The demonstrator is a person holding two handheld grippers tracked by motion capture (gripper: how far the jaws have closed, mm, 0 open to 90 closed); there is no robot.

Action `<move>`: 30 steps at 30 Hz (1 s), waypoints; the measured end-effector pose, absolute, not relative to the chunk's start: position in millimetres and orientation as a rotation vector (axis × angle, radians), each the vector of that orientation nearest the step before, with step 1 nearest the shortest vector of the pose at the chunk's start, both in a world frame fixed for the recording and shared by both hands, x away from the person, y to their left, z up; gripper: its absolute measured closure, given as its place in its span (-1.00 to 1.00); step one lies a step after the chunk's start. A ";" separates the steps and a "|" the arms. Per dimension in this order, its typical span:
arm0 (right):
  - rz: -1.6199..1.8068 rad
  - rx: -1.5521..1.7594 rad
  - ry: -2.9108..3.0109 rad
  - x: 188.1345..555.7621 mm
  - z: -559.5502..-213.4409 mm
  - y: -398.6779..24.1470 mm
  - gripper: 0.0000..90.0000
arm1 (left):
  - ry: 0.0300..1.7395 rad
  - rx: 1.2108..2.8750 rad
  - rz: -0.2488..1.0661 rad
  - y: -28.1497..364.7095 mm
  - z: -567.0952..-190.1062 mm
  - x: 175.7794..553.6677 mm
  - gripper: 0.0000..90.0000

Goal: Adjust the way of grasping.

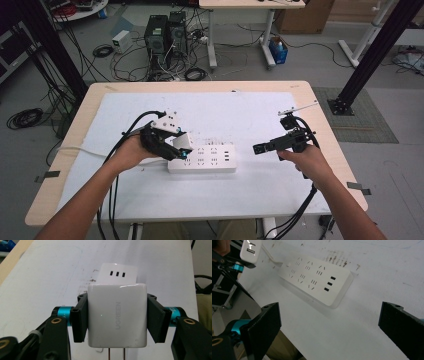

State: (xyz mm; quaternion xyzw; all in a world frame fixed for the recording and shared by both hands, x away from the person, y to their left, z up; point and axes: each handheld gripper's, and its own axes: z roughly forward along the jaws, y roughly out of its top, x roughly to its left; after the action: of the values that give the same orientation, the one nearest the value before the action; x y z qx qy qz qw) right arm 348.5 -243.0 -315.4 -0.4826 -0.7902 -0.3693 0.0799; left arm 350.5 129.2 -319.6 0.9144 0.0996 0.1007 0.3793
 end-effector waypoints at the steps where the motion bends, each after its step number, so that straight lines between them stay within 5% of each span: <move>1: -1.111 -1.437 -2.345 348.5 -315.2 -241.9 -0.92 | 0.248 2.334 0.254 125.9 -319.9 350.4 -0.05; 30: -1.099 -1.410 -2.190 352.3 -315.3 -200.4 -0.92 | 0.118 2.273 0.241 58.4 -324.4 344.8 -0.05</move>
State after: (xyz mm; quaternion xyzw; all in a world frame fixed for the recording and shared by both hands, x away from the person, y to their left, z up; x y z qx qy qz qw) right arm 352.3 -200.4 -315.3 -0.4927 -0.7651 -0.3838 0.1568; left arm 344.8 58.4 -324.4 0.9042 0.0469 0.0961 0.4135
